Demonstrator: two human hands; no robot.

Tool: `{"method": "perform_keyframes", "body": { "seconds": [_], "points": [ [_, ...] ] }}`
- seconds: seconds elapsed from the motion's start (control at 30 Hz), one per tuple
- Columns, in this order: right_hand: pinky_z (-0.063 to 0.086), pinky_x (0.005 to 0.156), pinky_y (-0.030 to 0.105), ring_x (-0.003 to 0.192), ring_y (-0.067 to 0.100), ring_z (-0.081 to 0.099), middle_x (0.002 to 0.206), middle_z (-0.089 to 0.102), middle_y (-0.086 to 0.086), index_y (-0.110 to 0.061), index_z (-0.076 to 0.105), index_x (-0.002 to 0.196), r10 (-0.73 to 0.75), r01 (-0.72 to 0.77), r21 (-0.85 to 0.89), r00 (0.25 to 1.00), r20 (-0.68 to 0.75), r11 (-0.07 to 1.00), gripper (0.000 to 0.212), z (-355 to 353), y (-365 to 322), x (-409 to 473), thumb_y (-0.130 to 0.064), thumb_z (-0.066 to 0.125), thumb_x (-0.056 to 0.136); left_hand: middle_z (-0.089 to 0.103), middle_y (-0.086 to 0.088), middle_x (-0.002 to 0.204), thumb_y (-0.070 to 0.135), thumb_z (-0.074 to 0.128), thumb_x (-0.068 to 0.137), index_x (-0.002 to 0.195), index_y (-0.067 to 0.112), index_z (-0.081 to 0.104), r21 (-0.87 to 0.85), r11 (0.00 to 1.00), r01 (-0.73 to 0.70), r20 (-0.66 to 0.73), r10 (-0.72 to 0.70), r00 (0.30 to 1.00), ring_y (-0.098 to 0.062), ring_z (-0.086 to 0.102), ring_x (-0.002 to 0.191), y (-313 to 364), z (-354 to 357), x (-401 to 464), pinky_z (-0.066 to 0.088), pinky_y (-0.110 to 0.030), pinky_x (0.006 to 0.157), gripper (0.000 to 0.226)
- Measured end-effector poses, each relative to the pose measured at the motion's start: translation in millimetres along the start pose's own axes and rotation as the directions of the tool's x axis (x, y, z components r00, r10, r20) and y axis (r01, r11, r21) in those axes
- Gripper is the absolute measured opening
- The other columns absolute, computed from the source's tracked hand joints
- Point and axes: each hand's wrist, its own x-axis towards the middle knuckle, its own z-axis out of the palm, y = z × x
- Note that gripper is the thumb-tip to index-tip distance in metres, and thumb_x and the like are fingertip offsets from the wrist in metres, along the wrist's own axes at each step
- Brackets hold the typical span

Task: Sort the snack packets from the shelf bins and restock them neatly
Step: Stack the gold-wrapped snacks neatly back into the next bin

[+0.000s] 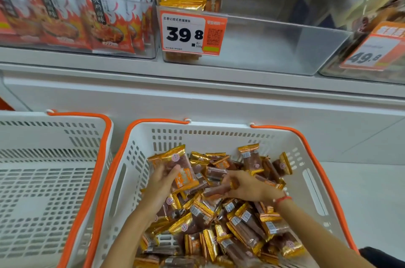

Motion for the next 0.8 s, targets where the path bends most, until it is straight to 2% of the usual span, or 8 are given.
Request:
{"method": "perform_keyframes", "body": {
  "seconds": [0.07,0.2,0.3,0.4,0.5,0.6,0.7,0.8],
  "points": [
    [0.048,0.096,0.049,0.092,0.02,0.064,0.092,0.067,0.006,-0.019,0.066,0.09,-0.061,0.04,0.169,0.991,0.119,0.985,0.005,-22,-21,-18,-0.019,0.069,0.087,0.062,0.019,0.095,0.022,0.053,0.098,0.098,0.038,0.053,0.149,0.987,-0.067,0.055,0.059,0.997,0.011,0.062,0.085,8,0,-3,0.043,-0.005,0.065,0.016],
    [0.051,0.096,0.045,0.109,0.028,0.064,0.121,0.065,0.014,-0.008,0.059,0.124,-0.115,0.068,0.354,0.987,0.114,0.933,0.046,-40,-53,-42,-0.032,0.069,0.086,0.056,0.016,0.121,0.031,0.049,0.1,0.121,0.034,0.049,0.363,0.93,-0.052,0.153,-0.004,0.988,-0.004,0.053,0.111,9,6,-2,0.043,-0.023,0.094,0.021],
    [0.053,0.093,0.045,0.103,0.026,0.067,0.117,0.067,0.011,-0.008,0.06,0.117,-0.088,0.111,0.443,0.993,-0.072,0.889,0.036,-38,-70,-52,-0.02,0.073,0.085,0.062,0.003,0.114,0.023,0.04,0.104,0.127,0.023,0.049,0.163,0.981,0.106,0.179,-0.135,0.974,-0.011,0.06,0.101,23,27,-8,0.049,-0.025,0.085,0.025],
    [0.056,0.08,0.031,0.081,0.015,0.07,0.08,0.072,-0.005,-0.015,0.063,0.095,-0.121,0.209,0.478,0.971,-0.208,0.853,0.013,-36,-79,-63,-0.011,0.071,0.085,0.065,-0.007,0.108,0.04,0.033,0.103,0.116,0.023,0.054,-0.047,0.963,0.264,0.231,-0.247,0.941,-0.019,0.063,0.096,34,40,-14,0.05,-0.036,0.09,0.031],
    [0.052,0.066,0.018,0.064,0.003,0.065,0.064,0.068,-0.012,-0.02,0.065,0.094,-0.137,0.284,0.442,0.932,-0.335,0.851,0.017,-30,-87,-71,-0.012,0.074,0.082,0.057,0.0,0.129,0.053,0.035,0.097,0.126,0.036,0.048,0.067,0.978,0.199,0.299,-0.21,0.931,-0.017,0.057,0.116,38,46,-23,0.048,-0.033,0.096,0.036],
    [0.059,0.071,0.025,0.073,0.01,0.07,0.088,0.072,-0.003,-0.019,0.069,0.104,-0.14,0.357,0.299,0.816,-0.561,0.885,0.029,-24,-91,-69,-0.021,0.079,0.077,0.02,0.004,0.159,0.057,0.039,0.095,0.153,0.033,0.014,0.122,0.986,0.117,0.268,-0.147,0.952,-0.021,0.02,0.146,23,48,-22,0.019,-0.043,0.116,0.068],
    [0.057,0.067,0.023,0.074,0.009,0.069,0.093,0.069,-0.006,-0.02,0.066,0.111,-0.052,0.305,0.249,0.721,-0.691,0.919,0.03,-21,-70,-59,-0.029,0.074,0.083,0.013,0.005,0.161,0.065,0.043,0.086,0.154,0.03,0.01,0.002,0.997,0.08,0.16,-0.079,0.984,-0.021,0.015,0.147,9,42,-17,0.019,-0.044,0.115,0.084],
    [0.053,0.073,0.026,0.089,0.013,0.066,0.097,0.069,-0.005,-0.021,0.069,0.105,0.014,-0.092,-0.14,0.88,-0.476,0.986,0.018,-16,-21,-53,-0.027,0.066,0.088,0.006,0.004,0.163,0.068,0.046,0.084,0.155,0.031,0.002,-0.084,0.992,0.096,0.031,-0.093,0.995,-0.023,0.012,0.148,-7,33,-7,0.018,-0.051,0.115,0.091]
  ]
}}
